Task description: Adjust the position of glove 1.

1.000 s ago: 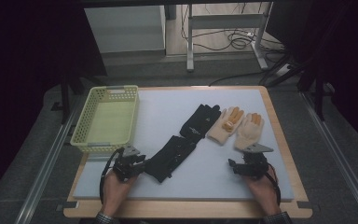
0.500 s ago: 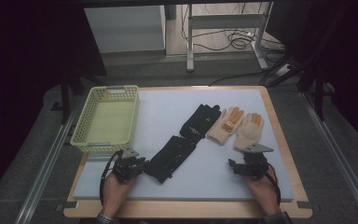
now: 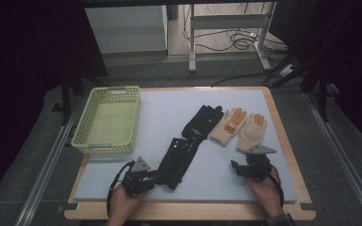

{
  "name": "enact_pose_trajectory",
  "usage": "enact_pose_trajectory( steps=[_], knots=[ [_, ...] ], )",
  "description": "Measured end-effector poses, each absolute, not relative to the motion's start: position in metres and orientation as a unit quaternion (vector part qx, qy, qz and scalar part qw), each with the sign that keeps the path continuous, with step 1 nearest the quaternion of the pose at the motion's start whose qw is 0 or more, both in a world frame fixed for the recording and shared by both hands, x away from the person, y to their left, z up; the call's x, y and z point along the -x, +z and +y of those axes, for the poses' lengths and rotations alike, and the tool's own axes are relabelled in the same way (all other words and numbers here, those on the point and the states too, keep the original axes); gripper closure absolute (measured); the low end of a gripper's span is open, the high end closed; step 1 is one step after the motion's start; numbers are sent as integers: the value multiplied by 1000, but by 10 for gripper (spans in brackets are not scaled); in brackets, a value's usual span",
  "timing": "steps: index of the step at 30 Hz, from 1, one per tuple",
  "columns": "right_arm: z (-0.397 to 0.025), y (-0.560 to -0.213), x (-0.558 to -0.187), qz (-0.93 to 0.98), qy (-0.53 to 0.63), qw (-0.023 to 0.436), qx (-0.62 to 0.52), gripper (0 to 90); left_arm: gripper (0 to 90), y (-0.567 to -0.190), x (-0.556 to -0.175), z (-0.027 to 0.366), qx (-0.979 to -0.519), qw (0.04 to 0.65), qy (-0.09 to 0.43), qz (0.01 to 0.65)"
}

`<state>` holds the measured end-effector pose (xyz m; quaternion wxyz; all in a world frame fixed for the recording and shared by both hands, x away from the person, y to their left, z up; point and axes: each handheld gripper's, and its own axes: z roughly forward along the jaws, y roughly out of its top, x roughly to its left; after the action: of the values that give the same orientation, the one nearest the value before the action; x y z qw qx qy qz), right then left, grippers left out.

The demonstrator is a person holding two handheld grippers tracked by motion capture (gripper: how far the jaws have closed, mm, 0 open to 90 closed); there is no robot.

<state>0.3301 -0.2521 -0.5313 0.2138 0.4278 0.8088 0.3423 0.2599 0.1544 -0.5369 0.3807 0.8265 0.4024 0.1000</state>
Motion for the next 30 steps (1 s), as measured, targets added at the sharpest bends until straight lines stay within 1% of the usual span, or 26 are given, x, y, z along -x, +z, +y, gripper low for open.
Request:
enact_pose_trajectory(
  steps=[2,4,7,9,10,11,12,14,15,17,18,20,23,24,28,29,30],
  knots=[
    [-252,-531,-330,809,342,214,-428,252,697,-536,-262,157,-820,392,85,408],
    [-252,-531,-330,809,342,214,-428,252,652,-535,-262,158,-817,398,83,408],
    [-252,-531,-330,809,342,214,-428,252,522,-534,-263,159,-813,406,84,409],
    [-252,-531,-330,809,342,214,-428,252,503,-536,-265,159,-816,400,83,410],
    [-252,-531,-330,809,342,214,-428,252,545,-540,-268,157,-821,388,83,410],
    [-252,-531,-330,809,342,214,-428,252,545,-542,-269,156,-823,385,86,409],
    [-252,-531,-330,809,342,214,-428,252,581,-541,-268,157,-821,382,95,413],
    [-252,-531,-330,809,342,214,-428,252,691,-540,-268,157,-821,378,92,417],
    [-252,-532,-330,808,343,214,-428,252,780,-540,-268,157,-821,377,93,418],
    [-252,-531,-330,809,342,214,-428,252,865,-538,-267,157,-822,377,94,417],
    [-252,-531,-330,809,342,214,-428,252,879,-537,-267,156,-821,381,81,416],
    [-252,-531,-330,809,342,214,-428,252,879,-536,-264,155,-818,399,55,411],
    [-252,-531,-330,808,343,214,-428,252,878,-531,-256,148,-818,411,41,400],
    [-252,-531,-330,808,343,214,-428,252,877,-529,-253,144,-818,418,27,394],
    [-252,-531,-330,809,342,214,-428,252,856,-527,-244,129,-832,414,17,370],
    [-252,-531,-330,808,343,214,-428,252,804,-527,-243,127,-834,415,20,363],
    [-252,-531,-330,808,343,214,-428,252,804,-526,-243,126,-836,413,26,361]
  ],
)
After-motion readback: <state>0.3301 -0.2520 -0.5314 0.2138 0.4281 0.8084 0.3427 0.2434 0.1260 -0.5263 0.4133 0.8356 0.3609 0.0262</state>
